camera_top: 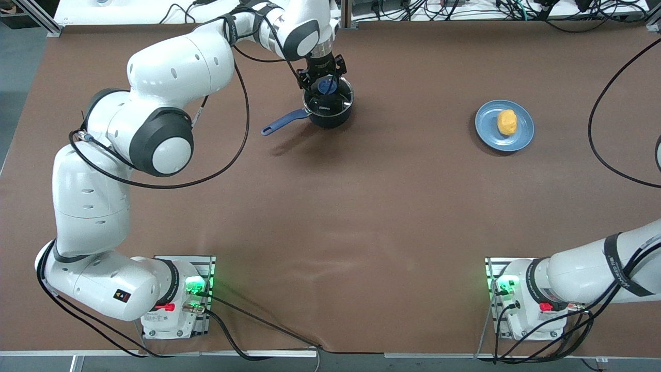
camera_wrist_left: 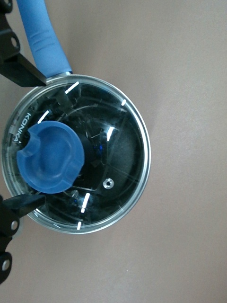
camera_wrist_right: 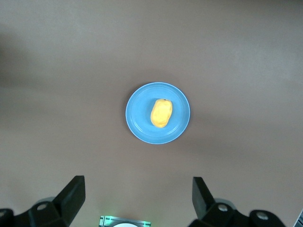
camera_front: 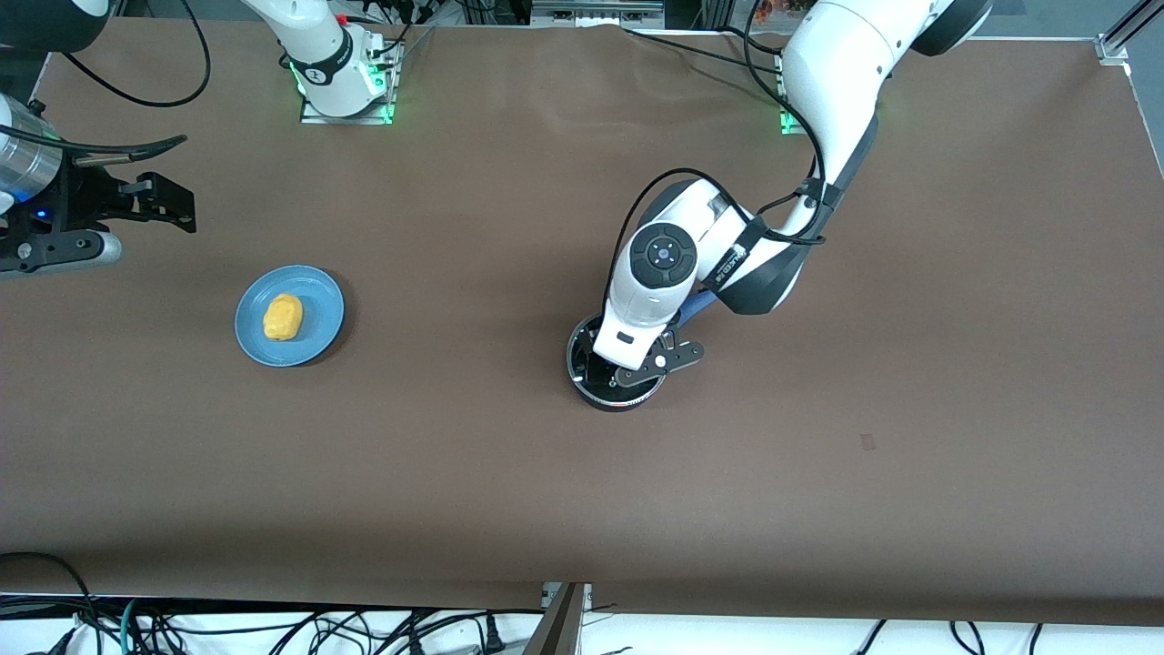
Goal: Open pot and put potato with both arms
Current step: 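Grasp the blue lid knob with the left gripper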
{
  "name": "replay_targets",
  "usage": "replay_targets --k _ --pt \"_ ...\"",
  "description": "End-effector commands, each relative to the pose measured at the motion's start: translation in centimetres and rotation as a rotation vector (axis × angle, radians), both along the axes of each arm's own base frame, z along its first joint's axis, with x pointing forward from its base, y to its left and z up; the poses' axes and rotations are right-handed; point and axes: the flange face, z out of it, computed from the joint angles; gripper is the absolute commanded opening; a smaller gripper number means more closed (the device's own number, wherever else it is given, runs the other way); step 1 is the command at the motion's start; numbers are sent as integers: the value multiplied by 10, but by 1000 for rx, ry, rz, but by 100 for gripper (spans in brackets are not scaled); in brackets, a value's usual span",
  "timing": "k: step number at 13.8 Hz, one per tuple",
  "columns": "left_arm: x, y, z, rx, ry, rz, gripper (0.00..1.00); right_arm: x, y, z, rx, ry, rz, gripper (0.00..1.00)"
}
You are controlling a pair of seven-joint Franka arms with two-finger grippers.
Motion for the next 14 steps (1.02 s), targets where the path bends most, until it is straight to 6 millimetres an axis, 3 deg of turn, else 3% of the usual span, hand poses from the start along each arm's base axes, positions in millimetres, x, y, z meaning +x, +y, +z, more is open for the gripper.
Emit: replay_targets --k 1,6,14 --pt "6 -12 -12 40 -37 8 100 0 1 3 -2 -9 -9 100" --pt "6 -13 -15 42 -36 6 100 0 2 3 -2 -9 -7 100" --pt "4 -14 -17 49 -29 5 64 -1 1 3 -2 -8 -7 100"
